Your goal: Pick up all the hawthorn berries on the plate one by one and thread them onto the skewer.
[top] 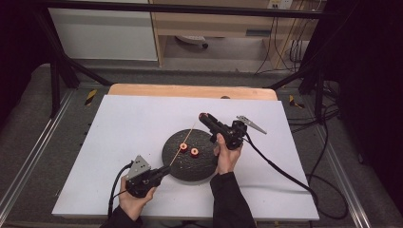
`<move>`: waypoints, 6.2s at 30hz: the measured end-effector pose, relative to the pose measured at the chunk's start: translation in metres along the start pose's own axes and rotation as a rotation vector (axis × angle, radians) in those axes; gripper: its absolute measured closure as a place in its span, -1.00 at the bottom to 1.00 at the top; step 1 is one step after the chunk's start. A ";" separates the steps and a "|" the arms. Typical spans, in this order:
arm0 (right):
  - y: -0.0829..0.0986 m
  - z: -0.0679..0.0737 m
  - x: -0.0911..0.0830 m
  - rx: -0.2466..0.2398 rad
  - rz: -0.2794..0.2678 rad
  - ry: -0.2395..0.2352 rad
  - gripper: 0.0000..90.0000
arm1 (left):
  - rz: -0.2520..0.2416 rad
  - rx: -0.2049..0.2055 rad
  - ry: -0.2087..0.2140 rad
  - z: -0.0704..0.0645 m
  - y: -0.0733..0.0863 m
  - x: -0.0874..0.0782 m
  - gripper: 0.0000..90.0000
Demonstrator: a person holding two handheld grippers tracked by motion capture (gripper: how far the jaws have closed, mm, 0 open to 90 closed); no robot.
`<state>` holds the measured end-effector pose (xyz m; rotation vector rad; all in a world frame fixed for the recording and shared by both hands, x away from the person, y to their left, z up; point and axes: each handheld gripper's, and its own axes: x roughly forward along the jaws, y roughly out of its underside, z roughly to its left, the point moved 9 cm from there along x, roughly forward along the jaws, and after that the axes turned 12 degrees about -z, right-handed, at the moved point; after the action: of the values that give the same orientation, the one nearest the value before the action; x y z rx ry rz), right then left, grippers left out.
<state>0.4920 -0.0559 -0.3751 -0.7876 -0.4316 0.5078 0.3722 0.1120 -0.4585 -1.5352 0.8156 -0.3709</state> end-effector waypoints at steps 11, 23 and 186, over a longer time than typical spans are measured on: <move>-0.004 0.001 0.002 0.047 -0.052 -0.011 0.39 | -0.011 0.000 0.012 -0.010 -0.004 0.008 0.96; -0.007 0.004 0.002 0.084 -0.092 -0.021 0.40 | -0.032 -0.007 0.012 -0.014 -0.007 0.011 0.96; 0.114 -0.048 0.001 -0.406 1.154 0.159 0.34 | 0.152 0.035 -0.016 0.055 0.027 -0.033 0.97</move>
<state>0.4884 -0.0137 -0.4912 -1.4437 0.1296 1.4406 0.3781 0.1762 -0.4851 -1.4320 0.9021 -0.2596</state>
